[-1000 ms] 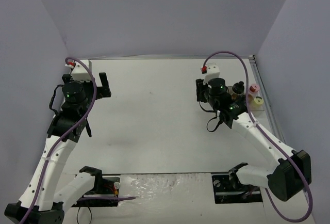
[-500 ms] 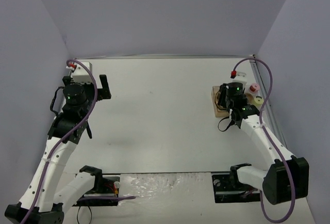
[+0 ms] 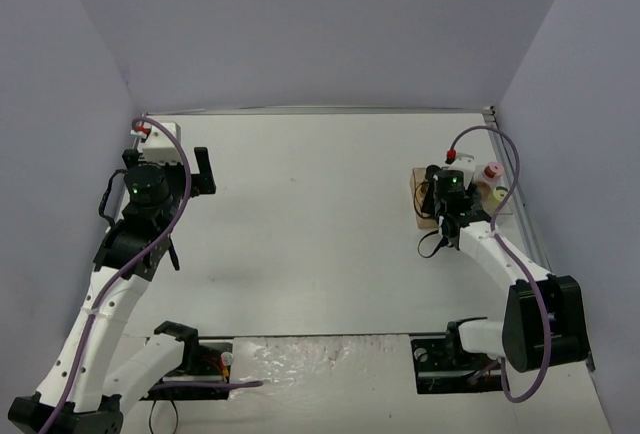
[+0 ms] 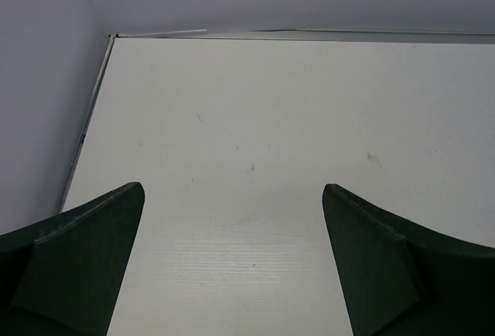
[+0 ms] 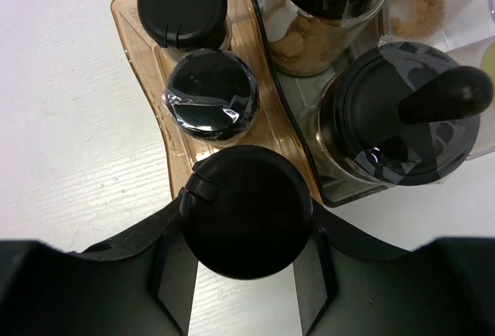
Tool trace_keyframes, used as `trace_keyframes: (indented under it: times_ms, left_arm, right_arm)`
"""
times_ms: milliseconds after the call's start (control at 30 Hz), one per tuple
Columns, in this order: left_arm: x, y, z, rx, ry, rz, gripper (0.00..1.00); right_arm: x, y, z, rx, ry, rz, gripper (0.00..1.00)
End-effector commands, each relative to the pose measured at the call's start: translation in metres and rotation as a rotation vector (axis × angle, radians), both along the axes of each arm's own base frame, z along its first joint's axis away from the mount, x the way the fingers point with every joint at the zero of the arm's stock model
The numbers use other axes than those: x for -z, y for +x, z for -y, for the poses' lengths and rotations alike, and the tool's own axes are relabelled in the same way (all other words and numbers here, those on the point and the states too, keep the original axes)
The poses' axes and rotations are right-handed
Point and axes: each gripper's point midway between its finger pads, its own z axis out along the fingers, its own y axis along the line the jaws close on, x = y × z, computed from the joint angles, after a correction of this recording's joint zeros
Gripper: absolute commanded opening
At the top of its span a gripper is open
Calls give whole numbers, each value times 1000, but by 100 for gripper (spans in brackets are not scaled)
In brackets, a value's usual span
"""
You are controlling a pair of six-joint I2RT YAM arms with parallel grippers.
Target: Organize the condiment bottles
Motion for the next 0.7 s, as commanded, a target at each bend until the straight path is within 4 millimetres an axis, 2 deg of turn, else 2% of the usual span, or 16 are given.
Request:
trace_keyframes:
  times_ms: [0,100,167,333,400,500,567,633,667]
  left_arm:
    - [-29,2,0,0,-5,97,97]
    - [-29,2,1,2,-5,97,97]
    - [-28,2,1,2,-5,96,97]
    - [-28,2,0,1,-1,94,97]
    - [-28,2,0,-1,0,93,97]
    - [-27,2,0,-1,0,91,97]
    - [-27,2,0,-1,0,91,97]
    - [-27,2,0,-2,0,92,97]
    - [-28,2,0,-3,0,93,97]
  right_arm:
    - [-15,22,7,55,-5,121,0]
    - [-6,23,9,63,-14,98,5]
    - [-1,22,10,71,-15,86,14]
    - [10,21,10,72,-19,34,49]
    - [10,21,9,68,-15,28,57]
    - [10,18,9,68,-14,20,69]
    - [7,16,8,65,-7,20,74]
    - [-1,14,7,63,2,32,77]
    - [-12,12,6,57,13,53,79]
